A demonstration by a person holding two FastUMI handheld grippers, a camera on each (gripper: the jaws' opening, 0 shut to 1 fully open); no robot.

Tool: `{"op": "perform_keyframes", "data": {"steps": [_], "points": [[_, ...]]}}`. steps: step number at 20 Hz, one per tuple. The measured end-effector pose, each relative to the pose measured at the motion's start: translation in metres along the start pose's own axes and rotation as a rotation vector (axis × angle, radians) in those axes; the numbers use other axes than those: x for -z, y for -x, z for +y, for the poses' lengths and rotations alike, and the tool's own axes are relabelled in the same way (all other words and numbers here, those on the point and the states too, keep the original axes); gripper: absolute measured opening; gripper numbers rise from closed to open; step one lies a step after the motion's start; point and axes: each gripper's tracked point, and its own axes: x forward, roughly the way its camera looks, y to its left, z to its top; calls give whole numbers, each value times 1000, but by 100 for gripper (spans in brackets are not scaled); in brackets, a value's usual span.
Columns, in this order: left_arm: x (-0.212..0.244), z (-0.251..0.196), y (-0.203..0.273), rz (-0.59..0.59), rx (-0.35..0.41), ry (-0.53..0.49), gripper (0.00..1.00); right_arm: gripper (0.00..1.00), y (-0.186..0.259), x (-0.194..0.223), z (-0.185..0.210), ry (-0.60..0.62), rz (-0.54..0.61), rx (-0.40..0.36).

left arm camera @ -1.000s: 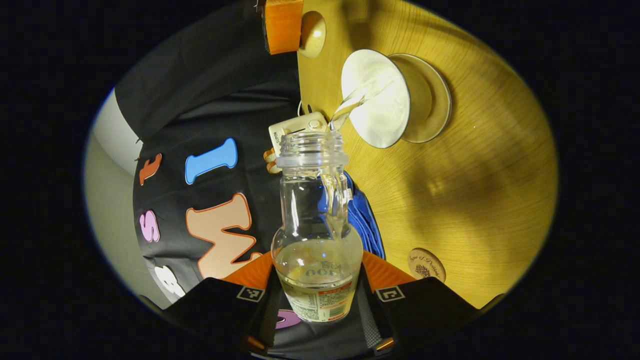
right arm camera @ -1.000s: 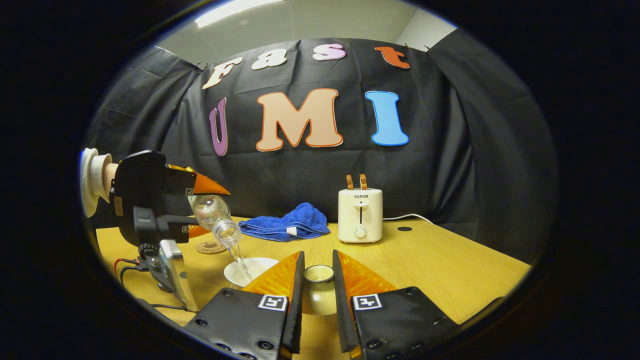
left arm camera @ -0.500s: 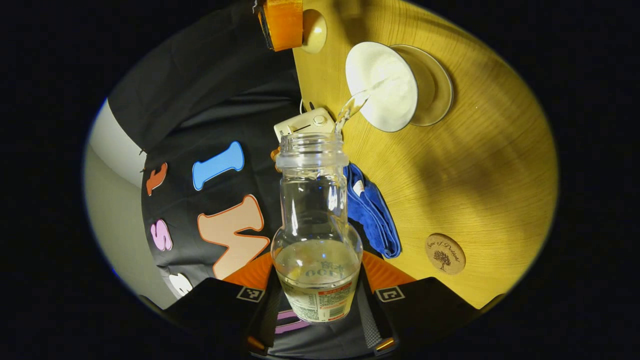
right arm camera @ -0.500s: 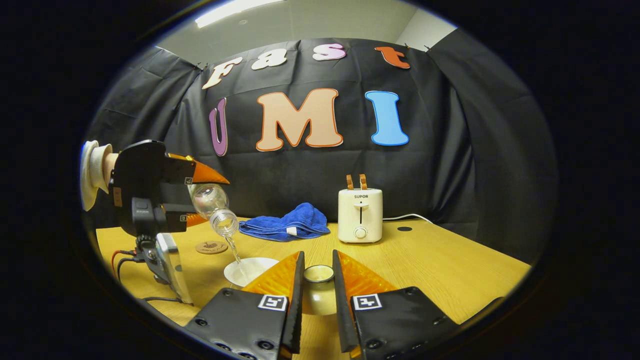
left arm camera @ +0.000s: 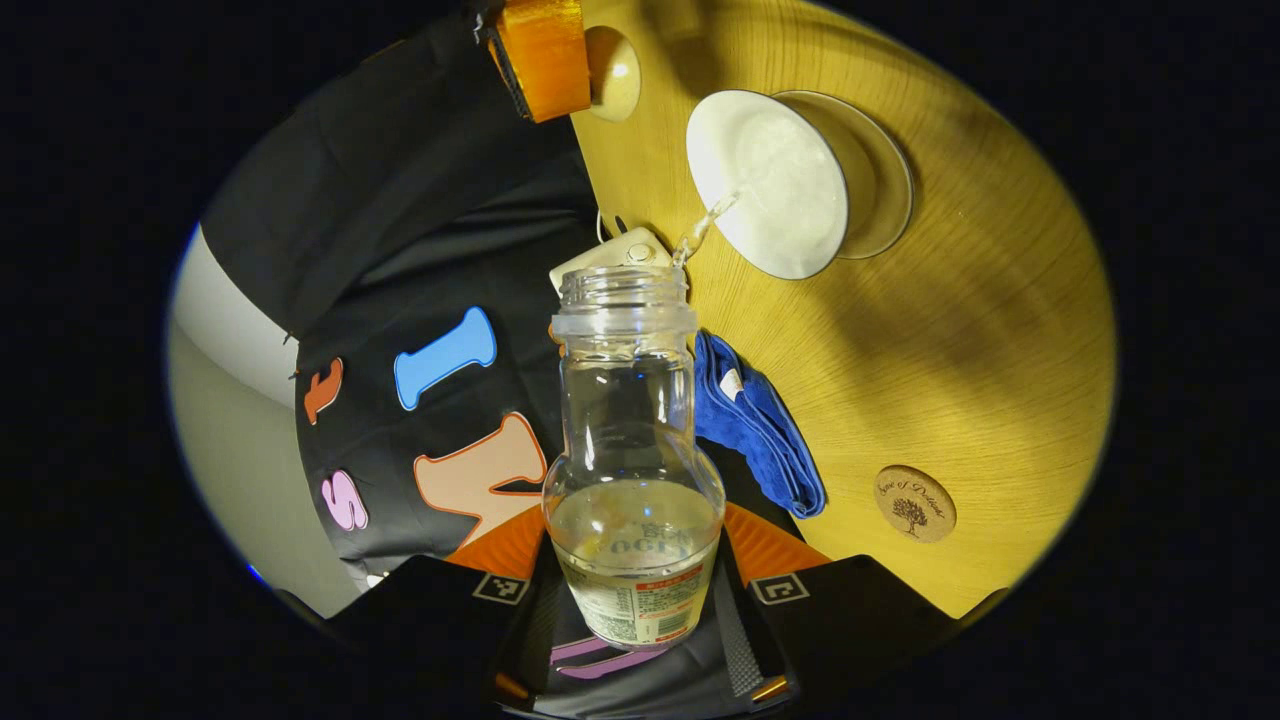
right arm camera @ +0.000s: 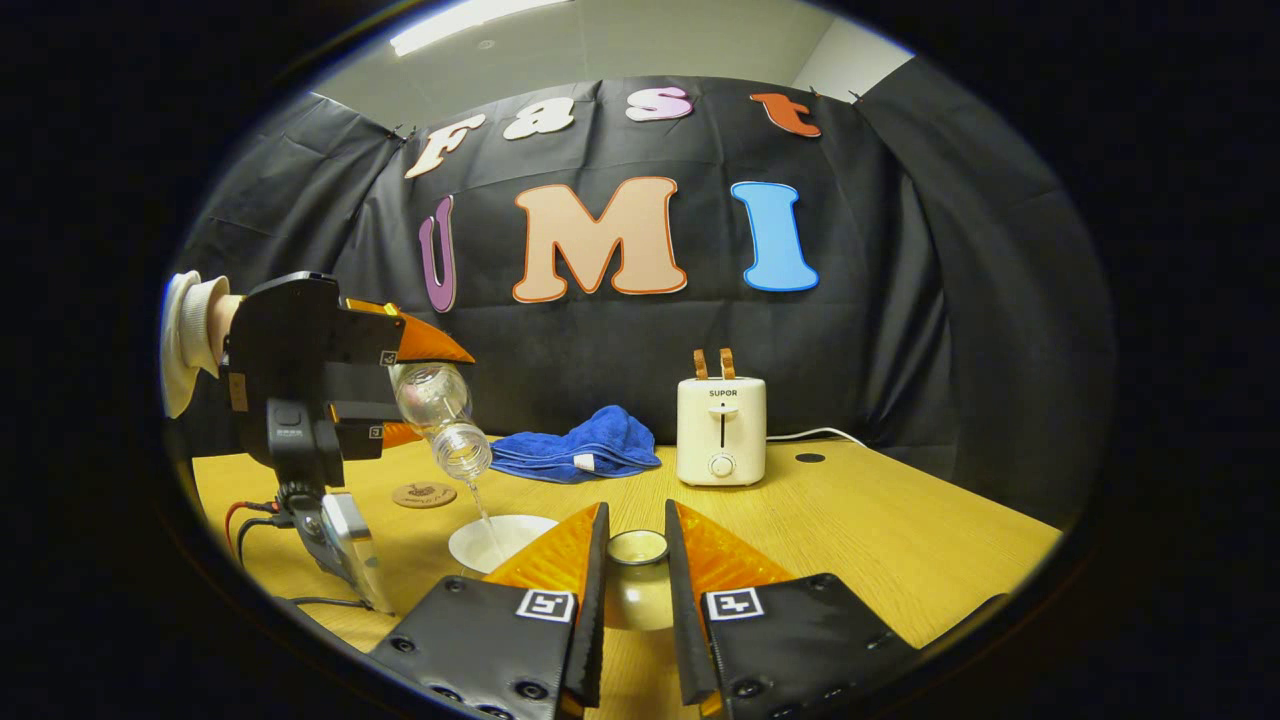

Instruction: Open the teacup lid with one hand, grasp the water bottle and pour water into the teacup with the other hand; after pouring, place the water bottle on the coaster and then close the teacup lid.

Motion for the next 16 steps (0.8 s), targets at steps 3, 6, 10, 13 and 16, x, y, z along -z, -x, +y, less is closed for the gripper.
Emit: {"op": "perform_keyframes", "data": {"steps": [3, 6, 10, 13, 16], "points": [[-1, 3, 0, -3, -9, -15, 65, 33, 0, 1, 0, 0, 0, -1], [-1, 0, -3, -6, -4, 15, 65, 33, 0, 0, 0, 0, -1, -1], [-3, -22, -3, 16, 56, 287, 65, 33, -1, 1, 0, 0, -1, -1], [-15, -40, -2, 11, 68, 489, 64, 34, -1, 1, 0, 0, -1, -1], [-5, -59, -6, 24, 88, 673, 64, 34, -1, 1, -1, 0, -1, -2]]}}
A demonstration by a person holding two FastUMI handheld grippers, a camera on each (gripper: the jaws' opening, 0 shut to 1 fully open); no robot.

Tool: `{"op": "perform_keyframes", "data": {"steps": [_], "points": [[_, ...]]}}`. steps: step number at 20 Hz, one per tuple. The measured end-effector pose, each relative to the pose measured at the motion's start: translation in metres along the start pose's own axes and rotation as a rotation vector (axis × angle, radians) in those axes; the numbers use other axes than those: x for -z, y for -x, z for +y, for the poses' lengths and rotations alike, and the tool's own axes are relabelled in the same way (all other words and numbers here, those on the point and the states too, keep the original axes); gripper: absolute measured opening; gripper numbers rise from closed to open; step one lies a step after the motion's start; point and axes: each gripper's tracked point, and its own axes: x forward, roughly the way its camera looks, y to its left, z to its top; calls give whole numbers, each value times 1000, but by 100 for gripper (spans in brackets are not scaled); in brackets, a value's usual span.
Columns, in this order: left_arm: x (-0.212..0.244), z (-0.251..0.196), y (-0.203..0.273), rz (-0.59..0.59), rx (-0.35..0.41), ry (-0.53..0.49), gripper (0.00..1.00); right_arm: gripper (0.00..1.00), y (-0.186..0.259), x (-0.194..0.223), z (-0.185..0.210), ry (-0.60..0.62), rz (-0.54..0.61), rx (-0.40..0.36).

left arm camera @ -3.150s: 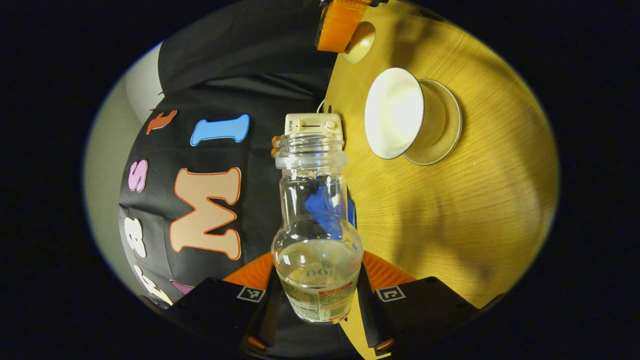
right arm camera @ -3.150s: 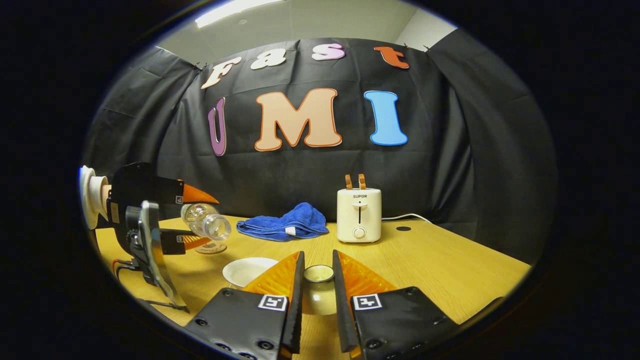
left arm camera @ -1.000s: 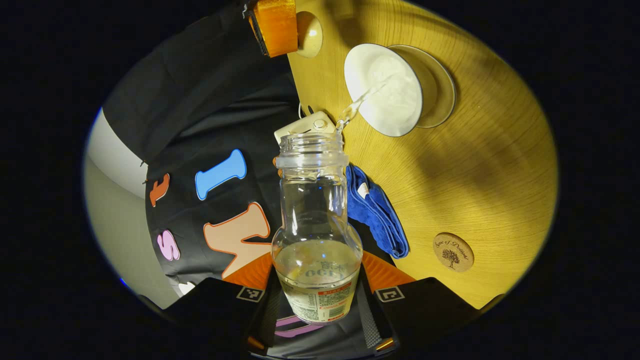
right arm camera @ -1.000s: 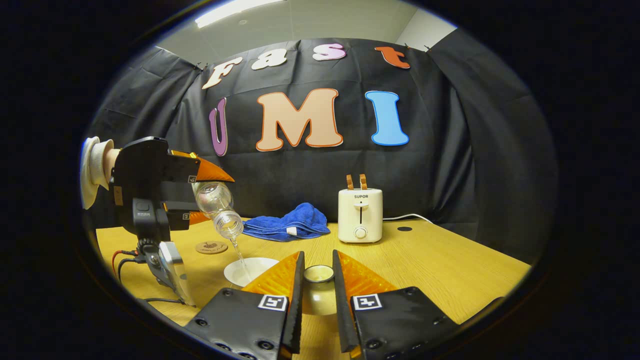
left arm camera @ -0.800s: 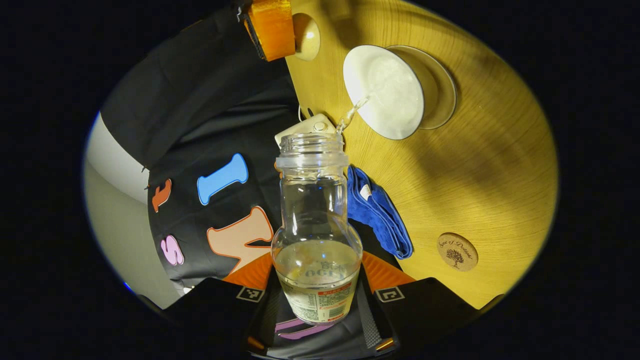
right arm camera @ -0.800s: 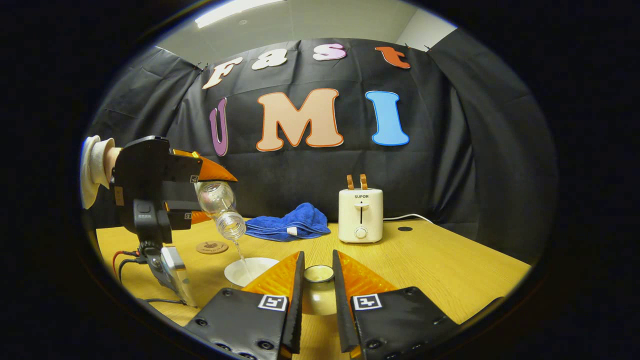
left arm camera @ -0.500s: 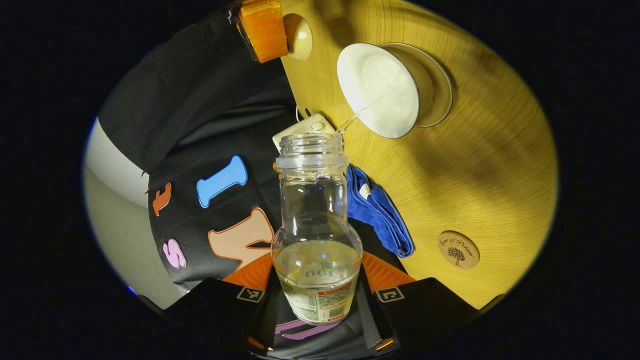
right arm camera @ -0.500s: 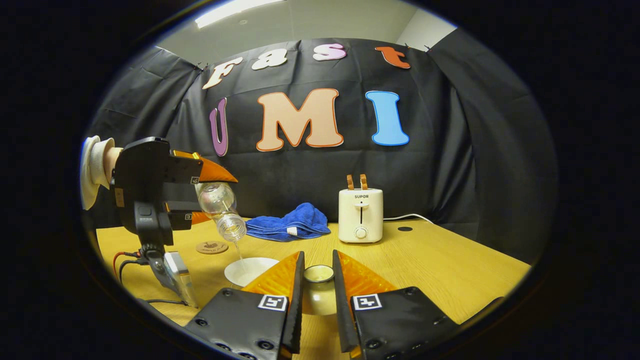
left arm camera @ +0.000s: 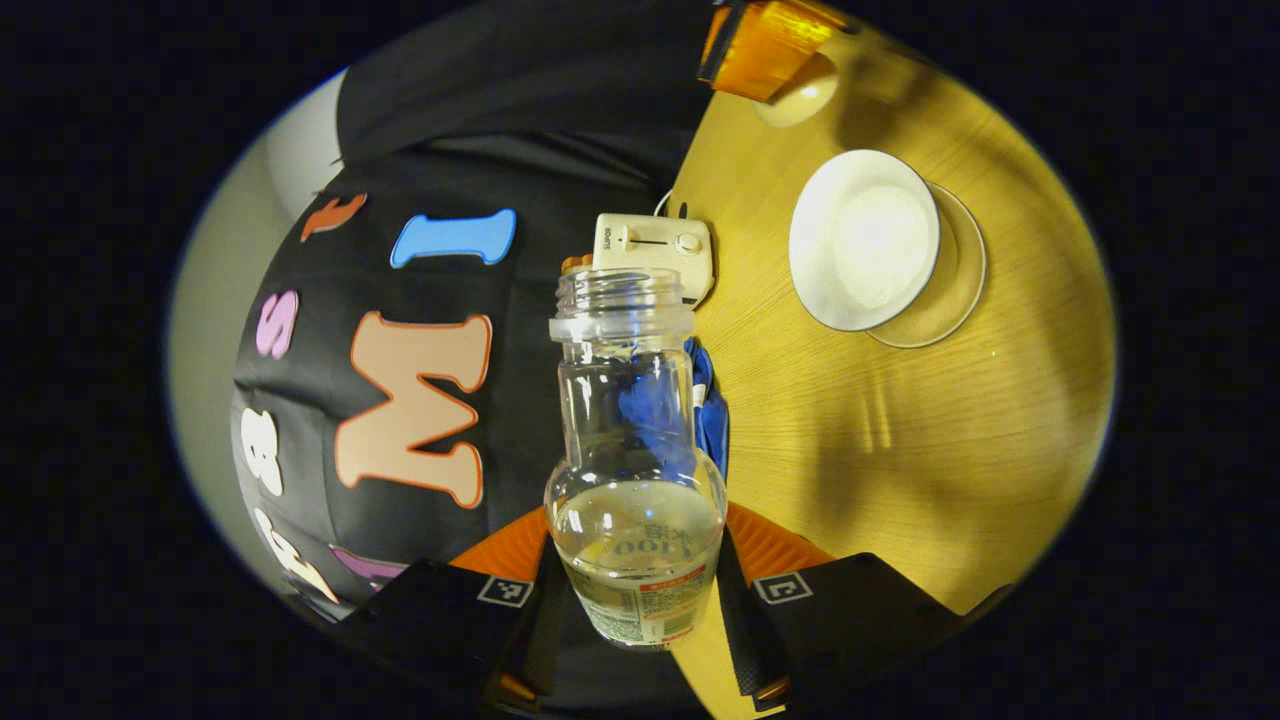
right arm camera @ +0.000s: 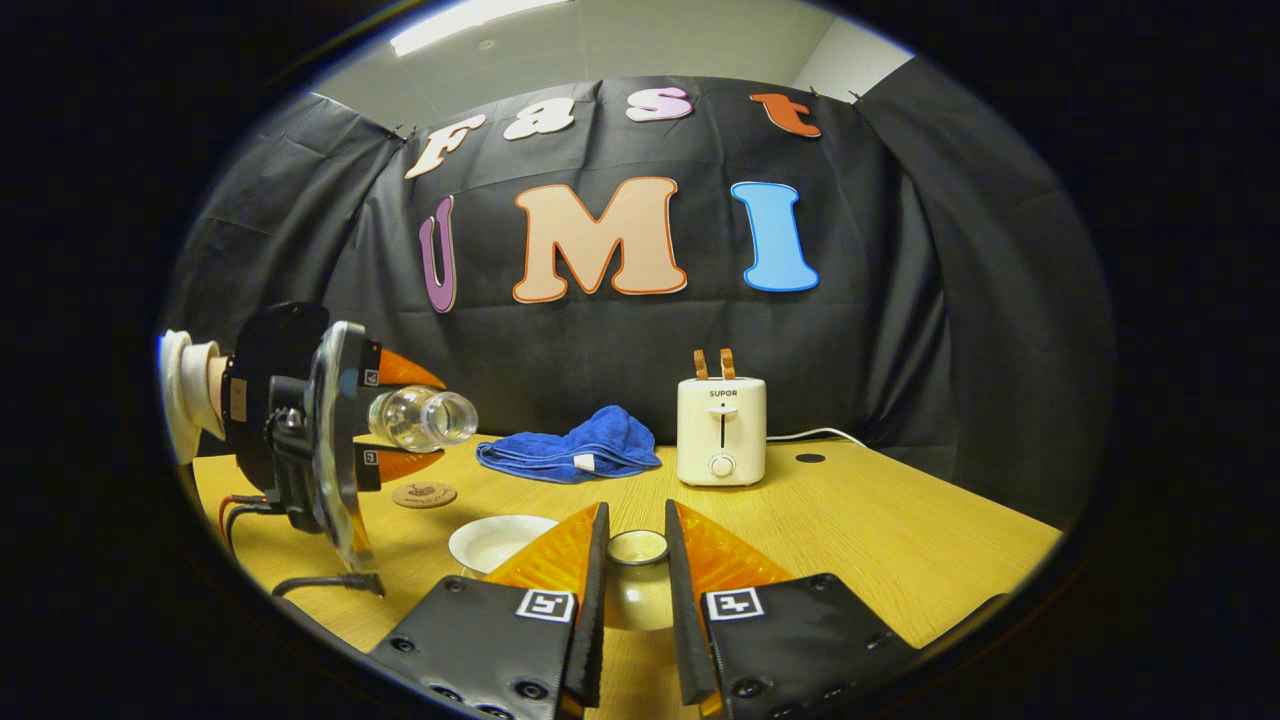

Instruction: Open the teacup lid with one hand, grasp the water bottle and pour water into the teacup with the other hand; after pouring, place the water bottle on the coaster and then close the teacup lid.

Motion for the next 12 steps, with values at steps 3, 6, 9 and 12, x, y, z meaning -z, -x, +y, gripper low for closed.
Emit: {"op": "perform_keyframes", "data": {"steps": [3, 6, 9, 12], "points": [[18, -7, 4, 2, -7, 229, 64, 33, 0, 0, 0, 0, 1, 0], [33, -3, 3, -21, -33, 500, 64, 33, 0, 0, 0, 0, 1, 0], [51, 10, 14, -40, -88, 747, 64, 33, 1, 0, 1, 0, 1, 0], [60, 19, 15, -80, -102, 974, 64, 34, 0, 0, 0, 0, 1, 1]]}}
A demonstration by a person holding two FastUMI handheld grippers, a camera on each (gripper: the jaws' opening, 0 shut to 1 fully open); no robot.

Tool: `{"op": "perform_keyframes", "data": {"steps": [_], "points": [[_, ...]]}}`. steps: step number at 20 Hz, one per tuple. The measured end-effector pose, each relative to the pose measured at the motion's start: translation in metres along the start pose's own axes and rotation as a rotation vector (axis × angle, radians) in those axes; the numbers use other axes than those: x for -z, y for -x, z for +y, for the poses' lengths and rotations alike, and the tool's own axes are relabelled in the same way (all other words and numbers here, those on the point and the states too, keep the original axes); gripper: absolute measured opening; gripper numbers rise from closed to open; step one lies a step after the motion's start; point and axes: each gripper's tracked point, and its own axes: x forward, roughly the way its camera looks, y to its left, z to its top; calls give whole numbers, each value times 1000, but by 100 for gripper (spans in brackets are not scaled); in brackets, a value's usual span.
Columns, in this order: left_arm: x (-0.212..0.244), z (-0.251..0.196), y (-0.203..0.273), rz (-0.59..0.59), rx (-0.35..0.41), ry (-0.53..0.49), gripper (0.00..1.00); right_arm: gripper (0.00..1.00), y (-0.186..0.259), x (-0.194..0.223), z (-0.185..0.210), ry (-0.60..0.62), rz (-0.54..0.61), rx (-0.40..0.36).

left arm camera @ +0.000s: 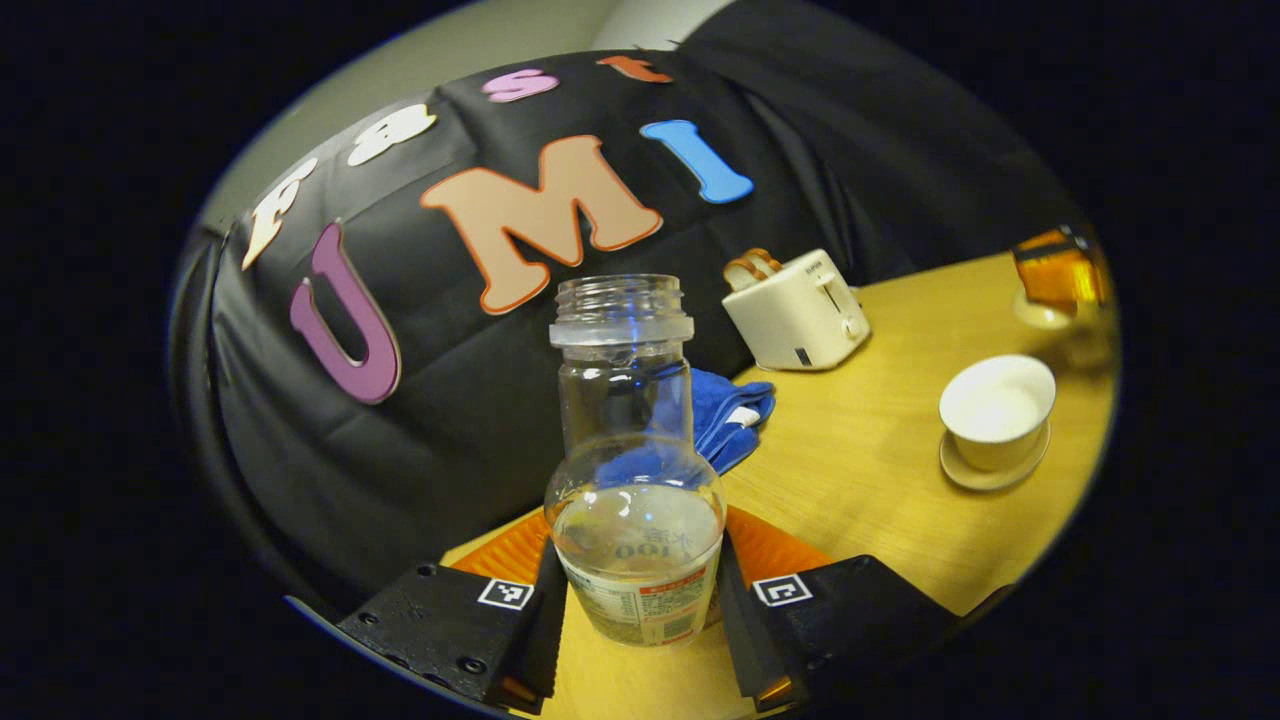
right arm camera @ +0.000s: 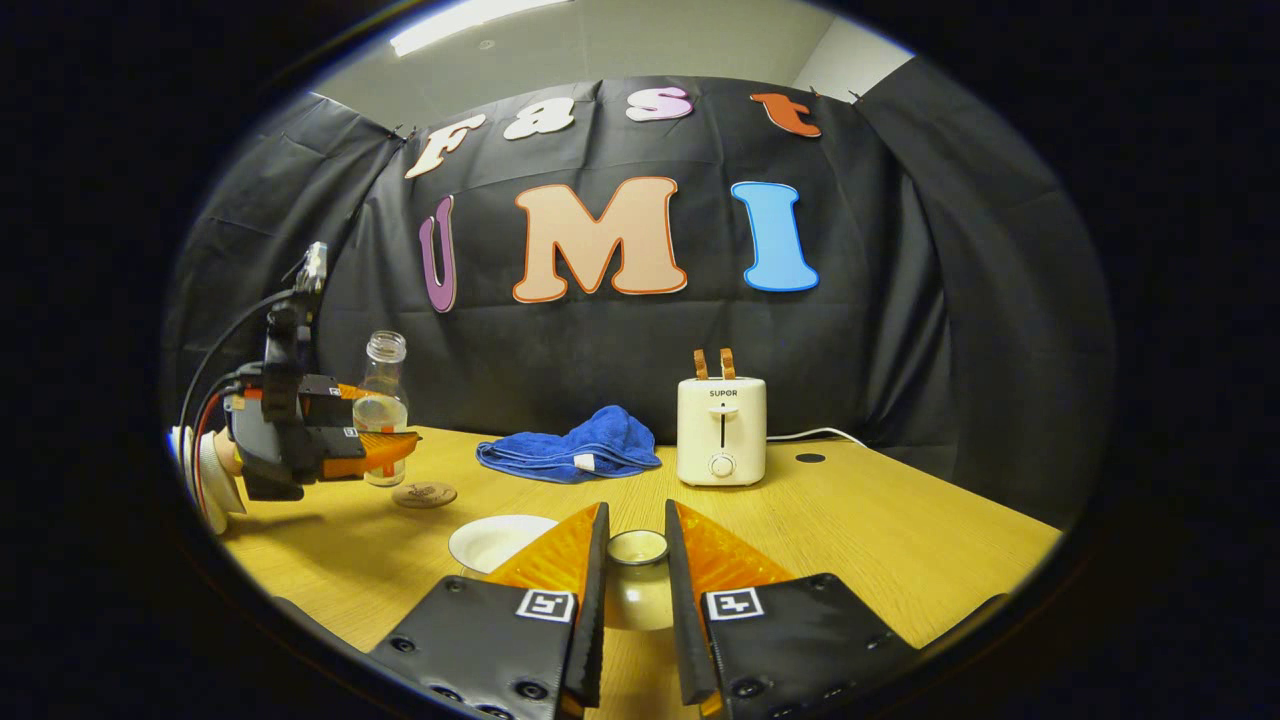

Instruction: Open the teacup lid with one hand, grasp the water bottle and pour water into the teacup with the other hand; after pouring, place the water bottle on the coaster and then close the teacup lid.

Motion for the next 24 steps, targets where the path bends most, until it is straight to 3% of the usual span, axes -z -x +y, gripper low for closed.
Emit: {"op": "perform_keyframes", "data": {"steps": [4, 10, 24], "points": [[-5, 18, -4, -57, -42, 238, 64, 33, 0, 0, 1, 0, 0, 0], [9, 22, -14, -67, -39, 401, 64, 33, 0, 0, 1, 0, 0, 0], [34, 17, -39, 9, -31, 362, 65, 33, 1, -1, 2, 0, 1, -4]]}}
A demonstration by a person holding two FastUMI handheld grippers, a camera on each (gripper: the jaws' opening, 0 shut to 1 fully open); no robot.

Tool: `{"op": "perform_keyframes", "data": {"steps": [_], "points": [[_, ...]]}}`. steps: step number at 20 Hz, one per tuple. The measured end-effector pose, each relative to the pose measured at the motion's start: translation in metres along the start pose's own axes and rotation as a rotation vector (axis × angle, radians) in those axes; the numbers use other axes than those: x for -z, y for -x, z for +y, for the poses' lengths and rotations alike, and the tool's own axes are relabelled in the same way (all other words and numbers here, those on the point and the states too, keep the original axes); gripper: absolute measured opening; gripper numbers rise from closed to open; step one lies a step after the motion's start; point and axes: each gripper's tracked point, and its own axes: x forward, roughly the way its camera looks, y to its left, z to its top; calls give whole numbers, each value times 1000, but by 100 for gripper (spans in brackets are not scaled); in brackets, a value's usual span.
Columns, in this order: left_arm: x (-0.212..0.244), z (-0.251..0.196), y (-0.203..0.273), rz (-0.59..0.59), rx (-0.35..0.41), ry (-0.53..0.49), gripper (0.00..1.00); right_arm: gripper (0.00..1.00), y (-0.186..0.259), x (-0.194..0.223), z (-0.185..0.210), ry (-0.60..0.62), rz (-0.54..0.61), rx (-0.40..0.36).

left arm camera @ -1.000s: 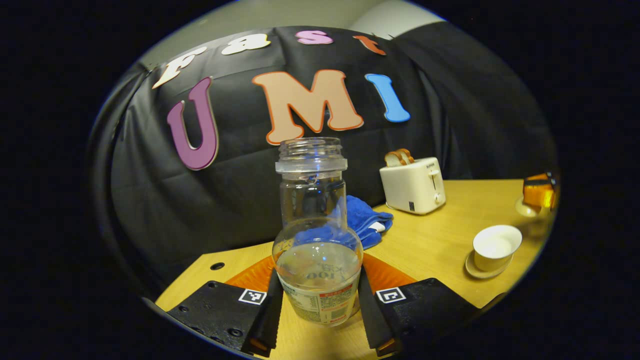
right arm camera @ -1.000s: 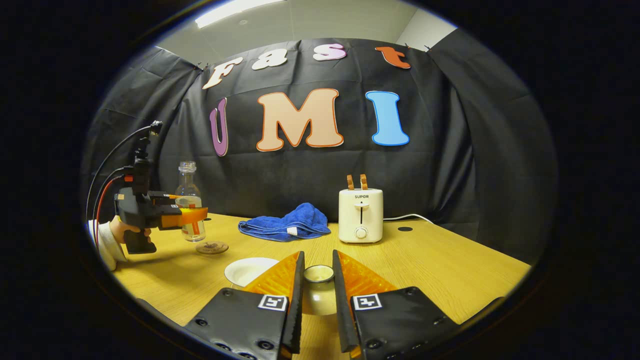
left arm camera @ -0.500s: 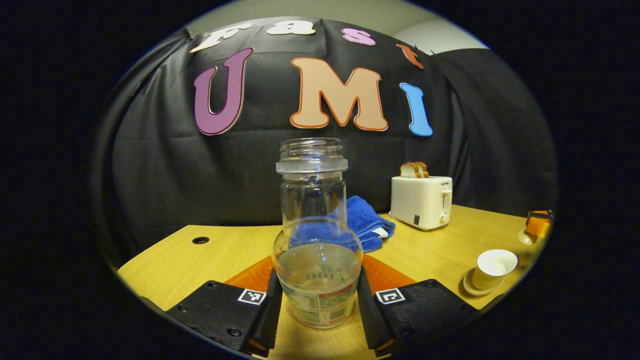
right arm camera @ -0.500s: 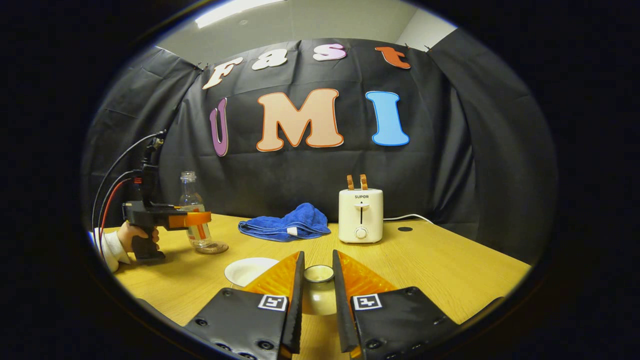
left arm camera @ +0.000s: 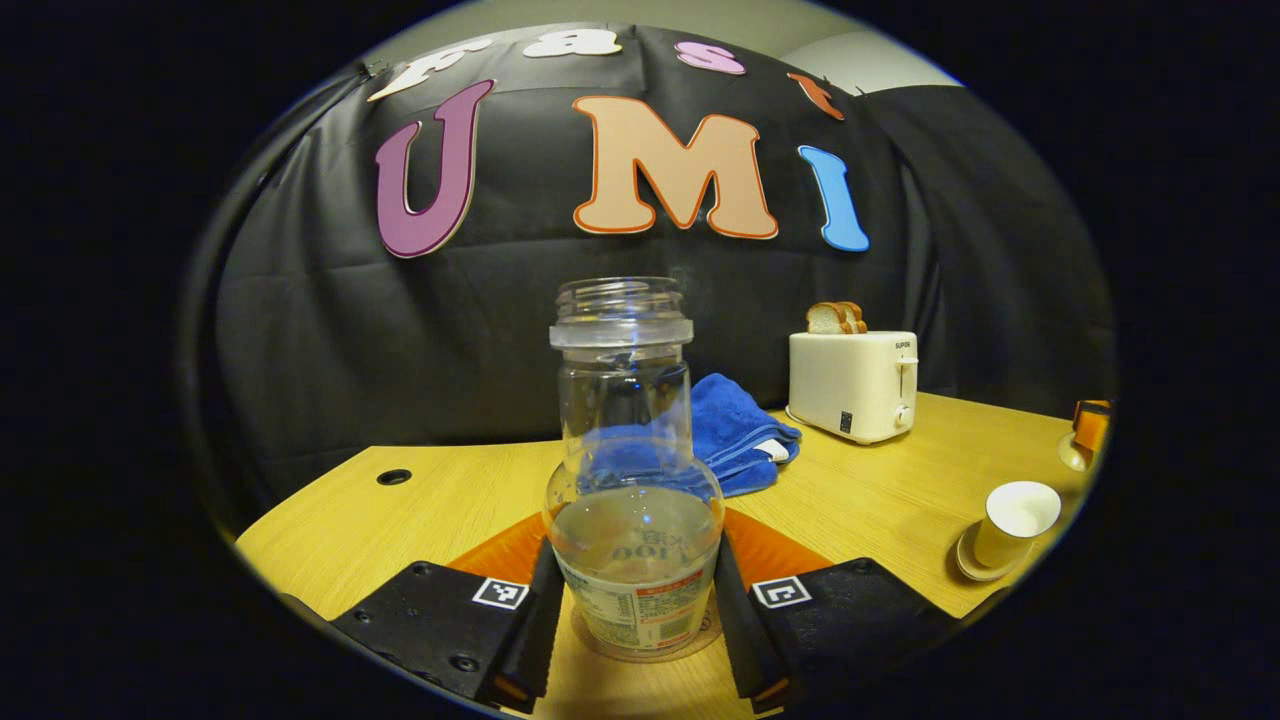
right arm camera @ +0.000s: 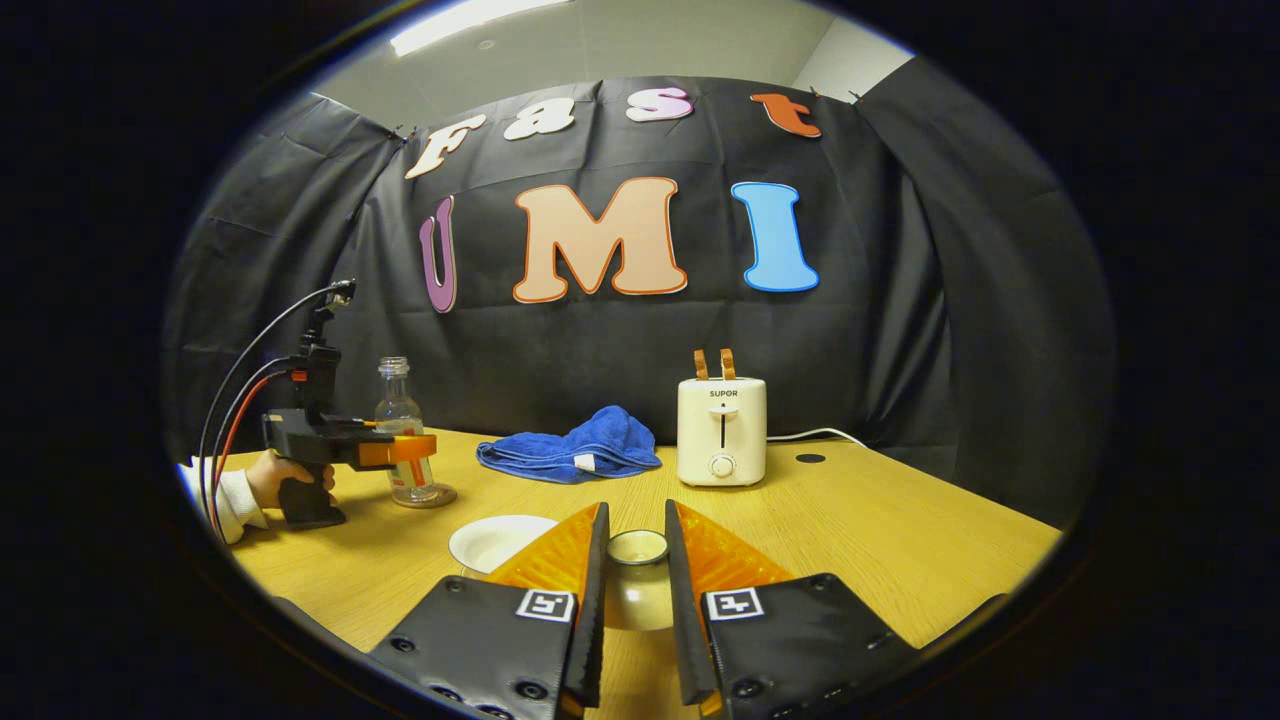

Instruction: Open the teacup lid with one hand, grasp the water bottle and pour water into the teacup with the other hand; after pouring, place the water bottle on the coaster and then close the teacup lid.

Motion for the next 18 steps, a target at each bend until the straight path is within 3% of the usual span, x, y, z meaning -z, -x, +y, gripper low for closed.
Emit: {"op": "perform_keyframes", "data": {"steps": [8, 13, 18], "points": [[1, 0, -3, -6, 1, 5, 74, 33, -1, 0, 0, 0, -1, 0], [0, 3, 1, -20, -11, 25, 95, 34, 0, 0, 0, 0, 0, -1], [-8, 6, 21, -78, -24, -6, 97, 33, 0, 0, 0, 0, -1, -4]]}}
